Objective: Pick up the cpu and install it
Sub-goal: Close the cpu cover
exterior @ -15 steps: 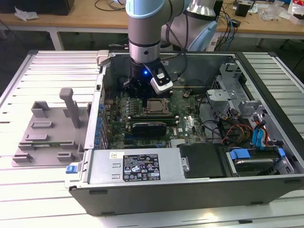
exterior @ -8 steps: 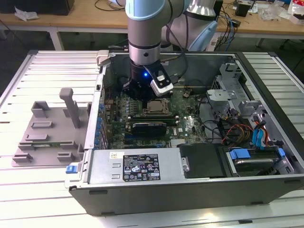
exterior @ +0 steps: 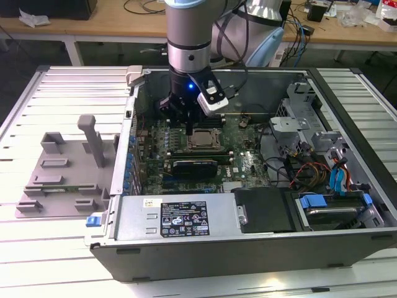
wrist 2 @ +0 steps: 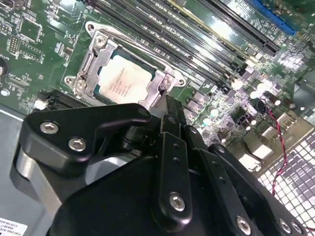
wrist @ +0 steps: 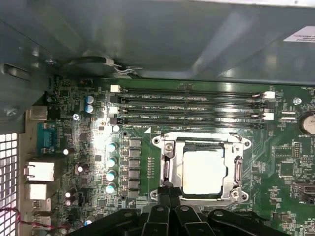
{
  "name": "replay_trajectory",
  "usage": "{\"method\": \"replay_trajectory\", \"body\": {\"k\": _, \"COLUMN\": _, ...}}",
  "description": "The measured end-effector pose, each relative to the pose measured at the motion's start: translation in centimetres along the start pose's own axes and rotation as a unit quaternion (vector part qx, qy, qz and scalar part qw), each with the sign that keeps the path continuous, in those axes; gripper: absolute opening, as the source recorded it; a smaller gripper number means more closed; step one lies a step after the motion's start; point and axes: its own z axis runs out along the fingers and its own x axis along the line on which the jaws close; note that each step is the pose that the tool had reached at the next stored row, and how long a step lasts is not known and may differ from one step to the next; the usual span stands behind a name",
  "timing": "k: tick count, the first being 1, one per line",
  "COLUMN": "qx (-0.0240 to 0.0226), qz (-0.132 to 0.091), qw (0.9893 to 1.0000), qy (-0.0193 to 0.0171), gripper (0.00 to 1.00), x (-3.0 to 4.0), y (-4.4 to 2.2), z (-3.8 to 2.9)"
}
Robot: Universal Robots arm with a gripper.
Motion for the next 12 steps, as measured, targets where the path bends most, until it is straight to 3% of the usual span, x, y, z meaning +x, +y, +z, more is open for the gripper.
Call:
{"method": "replay_trajectory", "body": {"k": 1, "qx": -0.0001, "qz": 0.0, "qw": 1.0, "qy": 0.0, "gripper": 0.11, "x": -0.4, "y": -0.01, "z": 0.02}}
{"method": "replay_trajectory", "body": {"k": 5, "qx": -0.0001, "qz": 0.0, "qw": 1.0, "qy": -0.0001, "gripper": 0.11, "x": -3.3, "y": -0.09, "z": 0.1}}
{"method": "replay_trajectory", "body": {"k": 6, "qx": -0.0001, "qz": 0.0, "qw": 1.0, "qy": -0.0001, "gripper": 0.11, "x": -3.69, "y": -0.09, "z": 0.11}}
{"method": "replay_trajectory", "body": {"k": 9, "qx": -0.0003, "qz": -0.006, "qw": 1.0, "qy": -0.0002, "gripper": 0.11, "x": -3.96, "y": 0.03, "z": 0.09}}
{"method": "replay_trajectory", "body": {"k": 12, "qx": -0.0007, "qz": -0.011, "qw": 0.9999, "qy": -0.0003, "gripper": 0.11, "x": -3.98, "y": 0.13, "z": -0.51}}
